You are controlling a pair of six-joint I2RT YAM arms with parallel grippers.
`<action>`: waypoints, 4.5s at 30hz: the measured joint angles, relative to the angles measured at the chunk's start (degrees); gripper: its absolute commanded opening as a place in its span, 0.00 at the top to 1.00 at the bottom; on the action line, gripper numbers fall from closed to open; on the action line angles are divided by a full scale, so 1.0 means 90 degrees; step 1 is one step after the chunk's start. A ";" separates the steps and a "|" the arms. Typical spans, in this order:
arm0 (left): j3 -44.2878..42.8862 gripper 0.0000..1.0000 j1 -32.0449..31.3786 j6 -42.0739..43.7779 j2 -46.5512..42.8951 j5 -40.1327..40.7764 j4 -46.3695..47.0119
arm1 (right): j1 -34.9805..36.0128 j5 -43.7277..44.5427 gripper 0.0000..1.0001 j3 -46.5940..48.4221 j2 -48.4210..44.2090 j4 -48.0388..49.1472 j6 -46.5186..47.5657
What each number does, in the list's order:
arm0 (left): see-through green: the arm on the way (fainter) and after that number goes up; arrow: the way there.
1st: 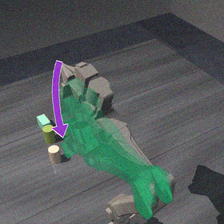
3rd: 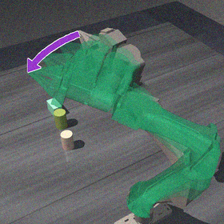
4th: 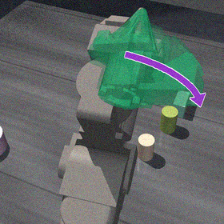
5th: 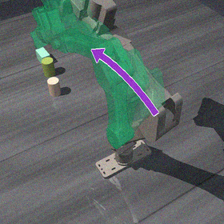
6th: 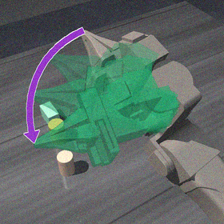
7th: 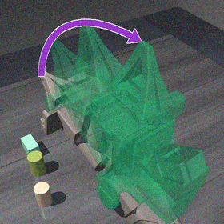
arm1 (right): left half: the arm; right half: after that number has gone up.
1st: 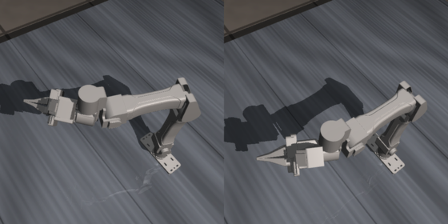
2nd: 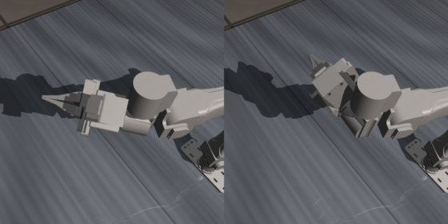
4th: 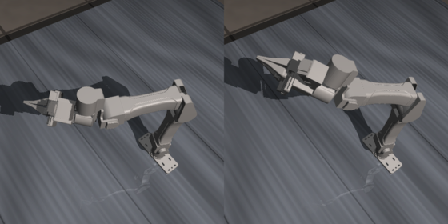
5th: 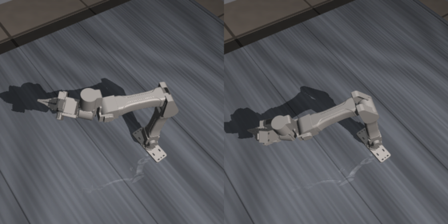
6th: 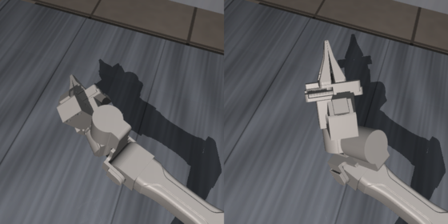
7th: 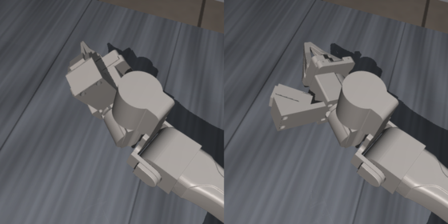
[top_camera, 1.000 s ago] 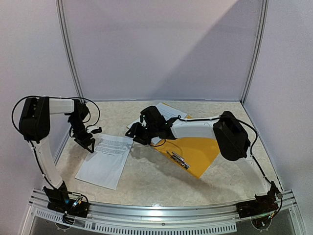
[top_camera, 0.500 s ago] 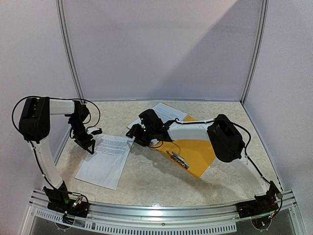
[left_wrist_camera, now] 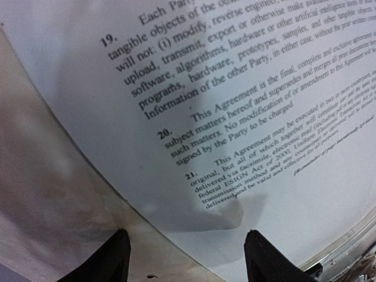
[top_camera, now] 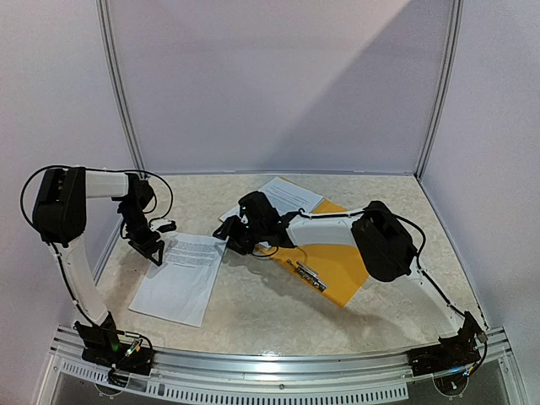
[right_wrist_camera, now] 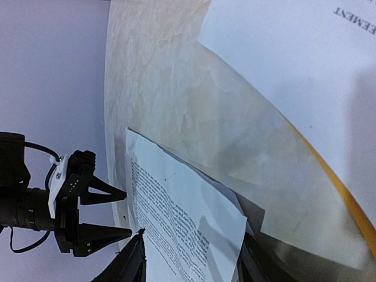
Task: Put the files into the folder
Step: Pick up the file from the center of the board, then pass from the right arm to the left, then pass from the left arm to the right
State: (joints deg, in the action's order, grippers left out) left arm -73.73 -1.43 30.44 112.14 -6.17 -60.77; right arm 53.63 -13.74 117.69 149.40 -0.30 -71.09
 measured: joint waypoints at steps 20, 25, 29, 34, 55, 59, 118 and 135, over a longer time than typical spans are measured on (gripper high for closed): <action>-0.0075 0.31 0.0000 -0.0007 0.0083 -0.0019 -0.0066 | 0.0301 -0.0357 0.94 0.0525 0.0736 0.0945 -0.0549; -0.0146 0.31 0.0024 0.0070 0.0090 -0.0279 -0.0170 | 0.0374 -0.0544 1.00 0.0619 0.0828 0.0862 -0.0396; -0.0600 0.28 0.0024 0.0544 0.0078 -0.1248 -0.0702 | 0.0376 -0.0736 1.00 0.0622 0.0809 0.0765 0.0112; -0.2028 0.18 0.0017 0.1472 -0.0367 -0.2317 -0.1426 | 0.0410 -0.0901 1.00 0.0410 0.0306 0.0296 0.1239; -0.3961 0.02 -0.2441 0.4017 -0.2302 -0.2766 -0.1719 | 0.0833 -0.0644 1.00 -0.2096 -0.4643 -0.1355 0.5646; -0.4019 0.03 -0.2769 0.3990 -0.2399 -0.2713 -0.1717 | 0.0828 -0.0423 1.00 -0.2246 -0.4850 -0.1700 0.5991; -0.6441 1.00 -0.3468 -0.1707 -0.2387 -0.2970 -0.1829 | -0.0906 0.0330 0.01 -0.7715 -0.7412 0.4070 0.4826; -0.6489 1.00 -0.3446 -0.1863 -0.2392 -0.2905 -0.1819 | -0.1188 -0.0848 0.82 -0.7038 -0.6751 0.4911 0.4267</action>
State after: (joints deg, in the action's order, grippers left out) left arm -132.14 -32.45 13.67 90.61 -32.32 -77.14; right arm 42.94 -21.37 54.35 88.64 43.90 -32.69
